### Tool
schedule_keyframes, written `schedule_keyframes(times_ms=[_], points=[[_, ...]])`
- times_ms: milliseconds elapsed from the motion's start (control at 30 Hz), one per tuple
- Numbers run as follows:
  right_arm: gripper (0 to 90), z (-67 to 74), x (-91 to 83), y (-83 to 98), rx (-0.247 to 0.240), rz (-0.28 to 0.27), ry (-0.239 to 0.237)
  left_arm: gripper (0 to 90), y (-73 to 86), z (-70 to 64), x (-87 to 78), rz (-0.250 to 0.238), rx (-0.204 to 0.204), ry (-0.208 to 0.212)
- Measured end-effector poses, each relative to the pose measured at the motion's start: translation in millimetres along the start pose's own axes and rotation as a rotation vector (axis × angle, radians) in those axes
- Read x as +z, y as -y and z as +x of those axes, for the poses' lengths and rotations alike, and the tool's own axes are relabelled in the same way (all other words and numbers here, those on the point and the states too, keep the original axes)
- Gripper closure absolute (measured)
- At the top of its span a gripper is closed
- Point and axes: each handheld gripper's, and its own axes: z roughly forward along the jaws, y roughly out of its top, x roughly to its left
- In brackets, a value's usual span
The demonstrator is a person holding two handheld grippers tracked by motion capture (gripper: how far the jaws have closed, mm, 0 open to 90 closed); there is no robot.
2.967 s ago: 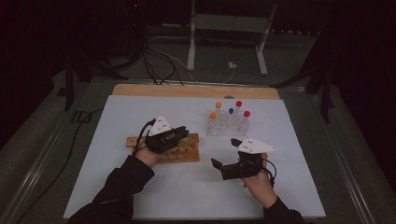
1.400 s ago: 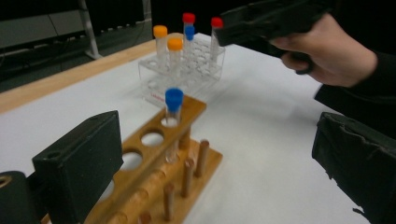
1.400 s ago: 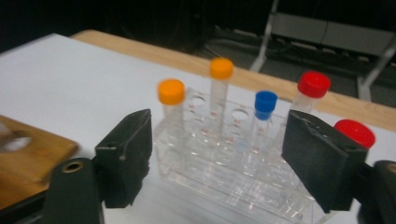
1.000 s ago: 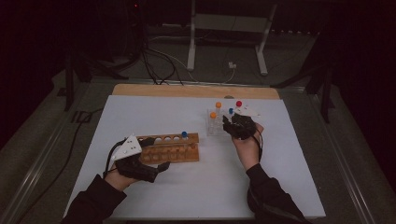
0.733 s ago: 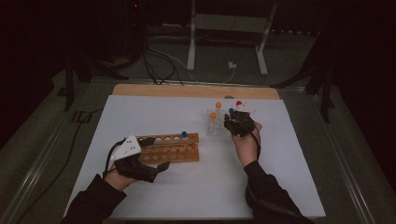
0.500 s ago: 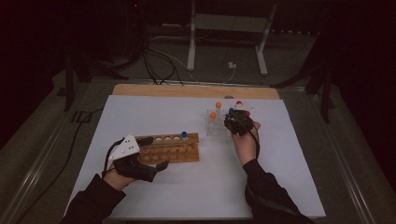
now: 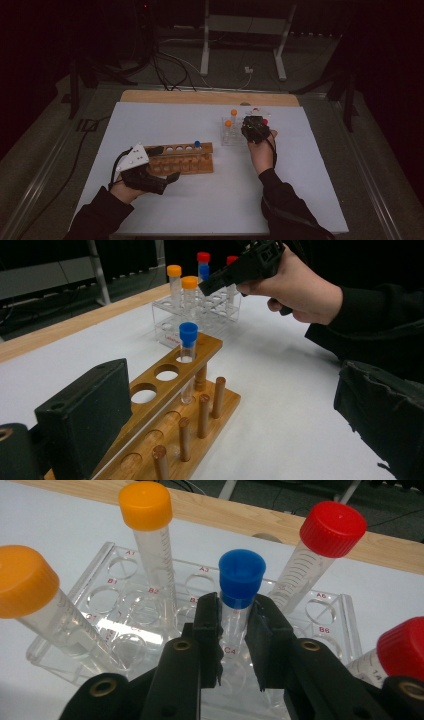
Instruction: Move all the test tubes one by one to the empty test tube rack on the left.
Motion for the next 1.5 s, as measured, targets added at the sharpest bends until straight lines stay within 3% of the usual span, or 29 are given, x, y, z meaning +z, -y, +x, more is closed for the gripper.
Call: schedule_keyframes(times_ms=[167, 433, 1000, 1300, 1500], points=[[77.0, -1.1, 0.3, -0.6, 0.001, 0.004, -0.009, 2.8, 0.1, 0.0, 0.4, 0.004, -0.001, 0.006], [77.3, -1.1, -6.4, -3.3, -0.012, -0.036, -0.011, 2.8, 0.4, 0.6, 0.4, 0.004, -0.005, 0.012], [77.4, -1.2, -40.8, -22.6, -0.055, -0.127, -0.026, 2.8, -1.4, -1.8, 2.9, 0.011, 0.001, 0.032], [77.4, 6.2, -65.1, -25.1, -0.087, -0.153, -0.107, 2.8, -2.9, -4.0, 5.4, 0.02, -0.008, 0.056], [77.4, 14.3, -80.7, -16.7, -0.126, -0.151, -0.157, 2.8, -6.3, -6.5, 7.4, 0.022, -0.004, 0.068]])
